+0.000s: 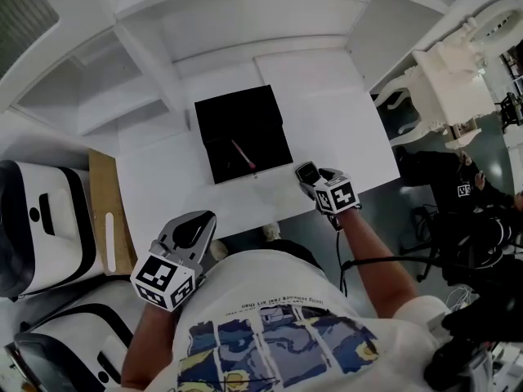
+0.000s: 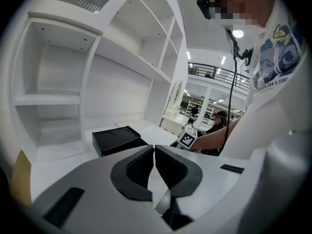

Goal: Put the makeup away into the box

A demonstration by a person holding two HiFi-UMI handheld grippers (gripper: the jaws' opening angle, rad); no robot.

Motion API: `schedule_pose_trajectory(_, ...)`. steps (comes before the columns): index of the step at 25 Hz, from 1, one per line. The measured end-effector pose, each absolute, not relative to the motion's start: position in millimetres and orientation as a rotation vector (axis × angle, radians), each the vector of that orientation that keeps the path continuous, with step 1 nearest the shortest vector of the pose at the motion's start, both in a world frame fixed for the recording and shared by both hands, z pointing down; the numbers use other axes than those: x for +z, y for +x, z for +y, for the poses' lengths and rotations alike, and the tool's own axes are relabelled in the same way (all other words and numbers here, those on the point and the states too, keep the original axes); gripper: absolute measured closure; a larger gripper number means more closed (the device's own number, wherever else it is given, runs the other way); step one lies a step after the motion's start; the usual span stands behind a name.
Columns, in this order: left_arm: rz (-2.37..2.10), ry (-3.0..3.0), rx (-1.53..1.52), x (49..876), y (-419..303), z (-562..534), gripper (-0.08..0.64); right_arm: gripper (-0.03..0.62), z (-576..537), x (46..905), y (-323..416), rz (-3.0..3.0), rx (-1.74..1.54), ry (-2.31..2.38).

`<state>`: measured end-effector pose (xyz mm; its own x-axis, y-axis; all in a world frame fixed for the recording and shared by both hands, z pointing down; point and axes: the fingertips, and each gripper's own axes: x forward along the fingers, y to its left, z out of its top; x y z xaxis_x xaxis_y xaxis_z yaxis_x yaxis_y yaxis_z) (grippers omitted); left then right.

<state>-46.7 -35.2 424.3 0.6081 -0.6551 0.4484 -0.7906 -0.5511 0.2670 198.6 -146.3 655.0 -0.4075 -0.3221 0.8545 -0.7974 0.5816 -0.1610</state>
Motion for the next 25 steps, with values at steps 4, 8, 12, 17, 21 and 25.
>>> schedule_pose_trajectory(4,-1.172,2.372,0.414,426.2,-43.9,-38.6,0.545,0.278,-148.6,667.7,197.0,-1.969,0.706,0.869)
schedule_pose_trajectory(8,-1.187,2.357,0.420,427.3,-40.9,-41.5,0.545,0.267,-154.2,679.1,199.0,-1.946,0.696,0.880)
schedule_pose_trajectory(12,-1.207,2.341,0.424,427.5,-38.4,-44.0,0.545,0.264,-156.8,684.9,200.2,-1.916,0.677,0.870)
schedule_pose_trajectory(17,-1.222,2.334,0.425,427.9,-32.4,-49.3,0.545,0.264,-159.1,689.5,201.6,-1.908,0.659,0.860)
schedule_pose_trajectory(21,-1.232,2.327,0.418,428.3,-28.3,-52.1,0.545,0.265,-158.8,690.8,201.4,-1.917,0.663,0.841)
schedule_pose_trajectory(25,-1.236,2.319,0.415,429.3,-27.1,-54.1,0.545,0.265,-158.2,689.1,201.7,-1.922,0.671,0.825)
